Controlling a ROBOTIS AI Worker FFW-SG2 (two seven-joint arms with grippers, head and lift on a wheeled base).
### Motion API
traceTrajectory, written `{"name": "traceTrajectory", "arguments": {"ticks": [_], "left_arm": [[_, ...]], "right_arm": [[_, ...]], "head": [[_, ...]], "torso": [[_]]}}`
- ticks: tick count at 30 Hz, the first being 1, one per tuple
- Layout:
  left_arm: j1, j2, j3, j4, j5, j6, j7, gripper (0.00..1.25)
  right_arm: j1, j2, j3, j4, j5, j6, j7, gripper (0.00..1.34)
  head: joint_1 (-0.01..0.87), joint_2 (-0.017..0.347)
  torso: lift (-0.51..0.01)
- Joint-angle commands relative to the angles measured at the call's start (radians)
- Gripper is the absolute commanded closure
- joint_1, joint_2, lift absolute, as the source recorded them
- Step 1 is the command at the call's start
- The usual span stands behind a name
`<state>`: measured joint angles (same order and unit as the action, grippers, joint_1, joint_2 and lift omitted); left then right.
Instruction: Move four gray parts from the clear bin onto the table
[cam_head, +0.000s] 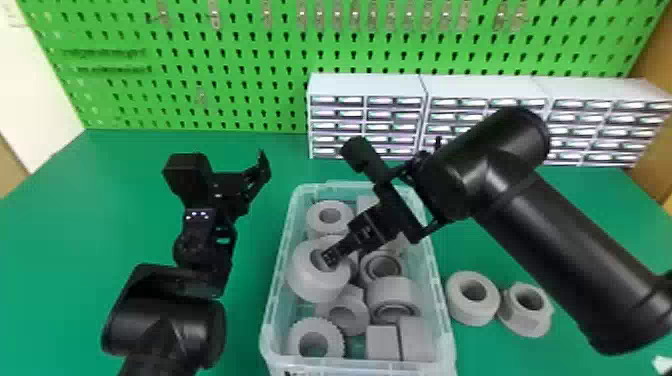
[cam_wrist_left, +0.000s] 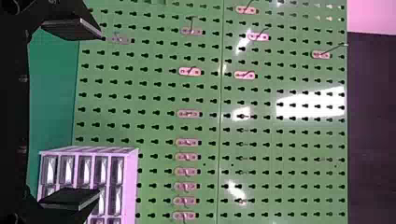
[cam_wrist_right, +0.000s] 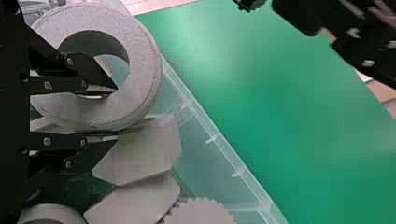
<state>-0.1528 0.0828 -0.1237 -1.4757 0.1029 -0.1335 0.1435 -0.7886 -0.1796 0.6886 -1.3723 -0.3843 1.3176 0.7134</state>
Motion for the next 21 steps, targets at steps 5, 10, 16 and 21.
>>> {"name": "traceTrajectory", "arguments": {"ticks": [5,10,16,21], "left_arm": [[0.001,0.000,-0.008,0.005,0.000,0.000,0.004,0.10],[0.004,0.000,-0.008,0.006,0.000,0.000,0.005,0.10],[0.007,0.000,-0.010,0.006,-0.002,0.000,0.005,0.10],[0.009,0.000,-0.010,0.006,-0.002,0.000,0.005,0.10]], "right_arm": [[0.014,0.000,-0.104,-0.019,0.036,-0.012,0.000,1.01],[0.020,0.002,-0.164,-0.024,0.062,-0.018,0.000,1.01],[0.022,0.002,-0.213,-0.036,0.096,-0.017,0.000,1.01],[0.031,0.003,-0.259,-0.050,0.122,-0.020,0.000,1.01]], "head": [[0.693,0.072],[0.693,0.072],[0.693,0.072],[0.693,0.072]], "torso": [[-0.052],[-0.052],[-0.052],[-0.052]]}}
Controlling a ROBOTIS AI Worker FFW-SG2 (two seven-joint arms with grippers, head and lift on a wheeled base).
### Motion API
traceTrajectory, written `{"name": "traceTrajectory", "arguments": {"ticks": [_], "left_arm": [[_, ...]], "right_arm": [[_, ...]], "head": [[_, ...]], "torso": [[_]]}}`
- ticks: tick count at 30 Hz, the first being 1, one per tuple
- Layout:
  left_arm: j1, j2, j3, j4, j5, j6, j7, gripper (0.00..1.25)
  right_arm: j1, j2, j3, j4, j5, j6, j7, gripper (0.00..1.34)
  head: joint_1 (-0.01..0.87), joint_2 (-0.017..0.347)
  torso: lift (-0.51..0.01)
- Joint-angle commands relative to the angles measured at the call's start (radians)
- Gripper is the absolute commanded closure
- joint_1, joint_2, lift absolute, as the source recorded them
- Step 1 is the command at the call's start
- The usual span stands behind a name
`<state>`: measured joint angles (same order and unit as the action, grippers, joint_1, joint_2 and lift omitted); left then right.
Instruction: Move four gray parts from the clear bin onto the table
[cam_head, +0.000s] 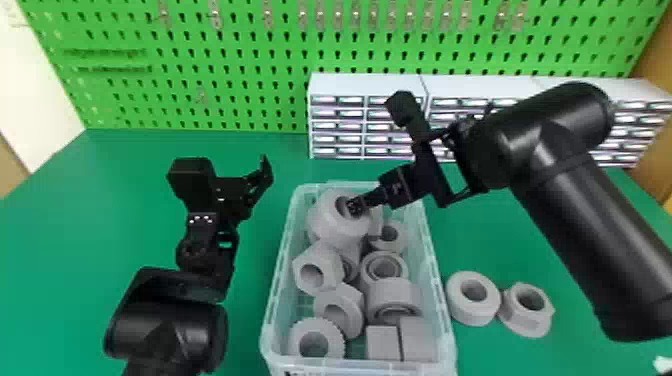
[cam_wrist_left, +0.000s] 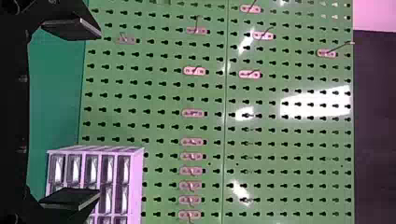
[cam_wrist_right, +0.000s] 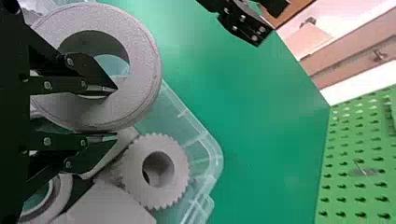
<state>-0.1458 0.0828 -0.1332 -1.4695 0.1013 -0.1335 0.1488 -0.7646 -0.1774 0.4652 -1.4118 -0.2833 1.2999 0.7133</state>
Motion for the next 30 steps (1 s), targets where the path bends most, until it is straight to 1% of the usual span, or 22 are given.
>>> {"name": "traceTrajectory", "arguments": {"ticks": [1,8,12,18,26,30], "left_arm": [[0.002,0.000,0.000,0.000,0.000,0.000,0.000,0.10],[0.008,0.000,0.000,0.000,0.000,0.000,0.002,0.10],[0.008,0.000,-0.002,0.000,0.000,0.000,0.002,0.10],[0.011,0.000,-0.002,0.000,0.000,0.000,0.002,0.10],[0.014,0.000,-0.003,0.003,-0.002,0.000,0.003,0.10],[0.017,0.000,-0.005,0.005,-0.002,0.000,0.003,0.10]], "right_arm": [[0.008,0.001,-0.043,-0.012,0.026,-0.002,0.000,1.01],[0.019,0.001,-0.099,-0.029,0.061,-0.005,0.000,1.01],[0.030,0.006,-0.138,-0.041,0.085,-0.017,-0.002,1.01],[0.042,0.006,-0.194,-0.044,0.110,-0.025,-0.002,1.01],[0.068,0.009,-0.280,-0.062,0.164,-0.040,-0.002,1.01],[0.082,0.009,-0.318,-0.075,0.167,-0.045,-0.026,1.01]], "head": [[0.693,0.072],[0.693,0.072],[0.693,0.072],[0.693,0.072],[0.693,0.072],[0.693,0.072]], "torso": [[-0.052],[-0.052],[-0.052],[-0.052],[-0.052],[-0.052]]}}
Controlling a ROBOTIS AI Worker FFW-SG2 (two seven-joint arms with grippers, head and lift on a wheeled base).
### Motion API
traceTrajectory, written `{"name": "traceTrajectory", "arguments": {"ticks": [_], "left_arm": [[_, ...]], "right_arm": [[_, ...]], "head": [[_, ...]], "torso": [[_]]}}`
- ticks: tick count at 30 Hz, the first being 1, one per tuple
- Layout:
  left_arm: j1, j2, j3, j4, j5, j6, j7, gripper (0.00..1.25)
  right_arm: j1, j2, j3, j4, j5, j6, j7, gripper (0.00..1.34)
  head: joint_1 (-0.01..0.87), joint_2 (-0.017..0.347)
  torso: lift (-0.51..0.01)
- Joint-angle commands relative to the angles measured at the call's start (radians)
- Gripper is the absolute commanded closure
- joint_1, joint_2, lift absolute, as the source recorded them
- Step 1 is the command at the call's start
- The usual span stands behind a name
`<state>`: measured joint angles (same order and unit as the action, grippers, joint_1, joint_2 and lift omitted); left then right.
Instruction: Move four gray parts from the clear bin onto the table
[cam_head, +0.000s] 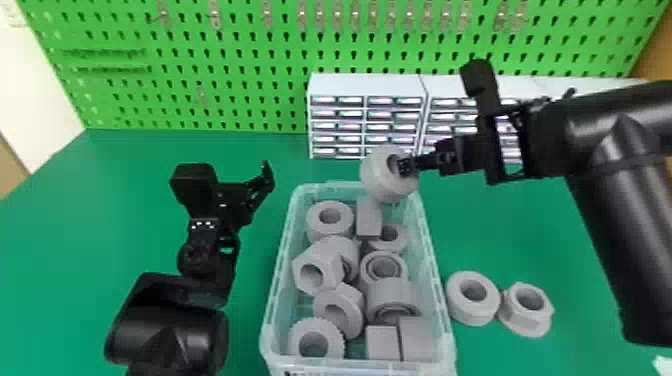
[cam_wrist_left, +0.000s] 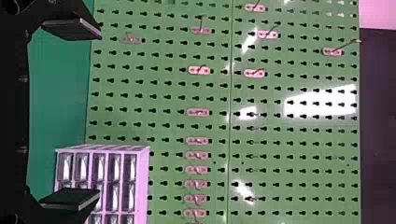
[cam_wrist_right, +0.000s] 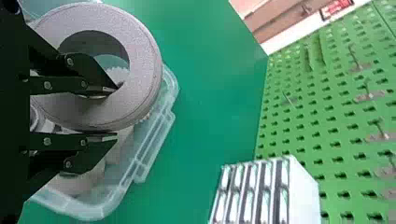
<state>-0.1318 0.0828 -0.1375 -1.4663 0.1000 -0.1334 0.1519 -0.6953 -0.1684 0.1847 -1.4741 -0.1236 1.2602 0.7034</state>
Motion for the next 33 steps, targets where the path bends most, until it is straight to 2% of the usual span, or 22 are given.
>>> {"name": "traceTrajectory", "arguments": {"ticks": [1,15,20,25,33], "left_arm": [[0.004,0.000,-0.002,0.001,0.000,0.000,0.000,0.10],[0.017,0.000,0.003,0.001,0.001,0.000,0.000,0.10],[0.021,0.000,0.006,0.001,0.003,0.000,0.000,0.10],[0.023,0.000,0.004,0.001,0.003,0.000,0.000,0.10],[0.024,-0.002,0.004,0.001,0.003,0.000,0.001,0.10]], "right_arm": [[0.016,0.000,-0.045,-0.017,0.007,-0.005,-0.027,1.01],[0.072,-0.002,-0.166,-0.074,-0.005,-0.033,-0.128,1.01],[0.105,-0.003,-0.214,-0.104,-0.039,-0.056,-0.197,1.03],[0.126,-0.008,-0.254,-0.112,-0.045,-0.056,-0.216,1.03],[0.181,-0.006,-0.333,-0.173,-0.045,-0.048,-0.294,1.03]], "head": [[0.693,0.072],[0.693,0.072],[0.693,0.072],[0.693,0.072],[0.693,0.072]], "torso": [[-0.052],[-0.052],[-0.052],[-0.052],[-0.052]]}}
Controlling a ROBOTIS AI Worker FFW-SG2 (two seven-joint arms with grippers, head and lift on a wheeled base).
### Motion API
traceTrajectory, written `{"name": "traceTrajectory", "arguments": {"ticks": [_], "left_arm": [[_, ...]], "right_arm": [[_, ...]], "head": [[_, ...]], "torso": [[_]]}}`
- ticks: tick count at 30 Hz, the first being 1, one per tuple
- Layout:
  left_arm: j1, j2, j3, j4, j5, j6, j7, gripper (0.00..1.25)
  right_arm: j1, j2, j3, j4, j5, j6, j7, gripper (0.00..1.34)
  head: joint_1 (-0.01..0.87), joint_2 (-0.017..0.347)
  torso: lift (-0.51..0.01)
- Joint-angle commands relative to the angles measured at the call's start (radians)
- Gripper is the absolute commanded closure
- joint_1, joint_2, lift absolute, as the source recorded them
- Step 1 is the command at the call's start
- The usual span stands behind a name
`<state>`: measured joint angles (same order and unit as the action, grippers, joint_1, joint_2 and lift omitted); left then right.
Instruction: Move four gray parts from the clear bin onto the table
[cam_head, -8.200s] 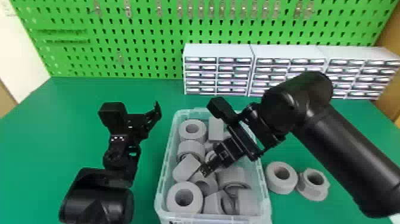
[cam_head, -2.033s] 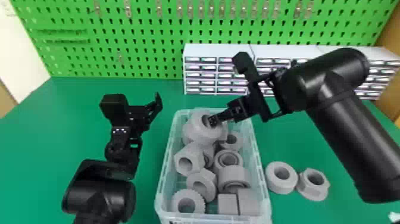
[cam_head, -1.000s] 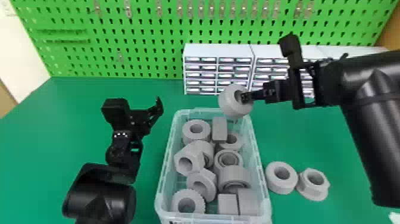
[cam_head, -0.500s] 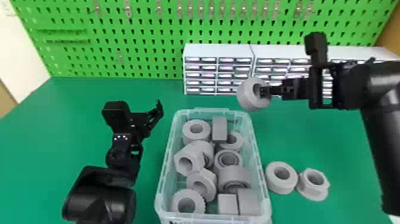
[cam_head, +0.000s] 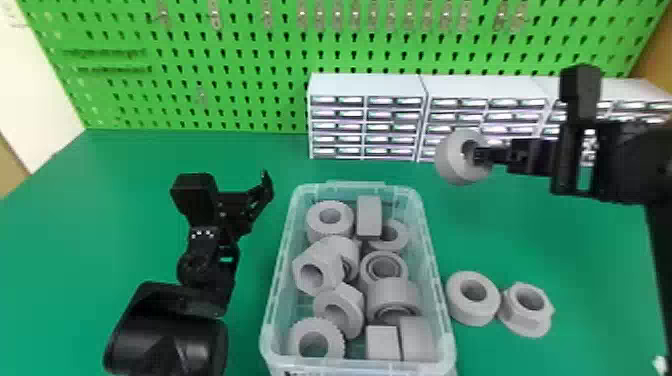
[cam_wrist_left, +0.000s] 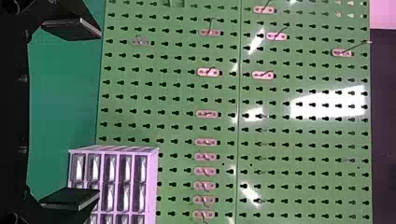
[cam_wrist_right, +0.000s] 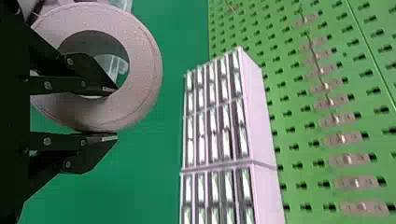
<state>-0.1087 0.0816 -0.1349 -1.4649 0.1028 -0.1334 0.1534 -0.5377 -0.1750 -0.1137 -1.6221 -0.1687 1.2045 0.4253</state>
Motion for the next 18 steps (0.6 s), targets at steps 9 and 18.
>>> {"name": "traceTrajectory", "arguments": {"ticks": [9,18], "left_arm": [[0.001,0.000,-0.003,0.002,0.002,0.000,0.002,0.10],[0.000,0.000,-0.005,0.002,0.003,0.000,0.005,0.10]], "right_arm": [[0.071,0.005,-0.106,-0.062,-0.011,0.010,-0.097,1.03],[0.125,0.009,-0.159,-0.068,-0.091,-0.034,-0.211,1.03]], "head": [[0.693,0.072],[0.693,0.072]], "torso": [[-0.052],[-0.052]]}}
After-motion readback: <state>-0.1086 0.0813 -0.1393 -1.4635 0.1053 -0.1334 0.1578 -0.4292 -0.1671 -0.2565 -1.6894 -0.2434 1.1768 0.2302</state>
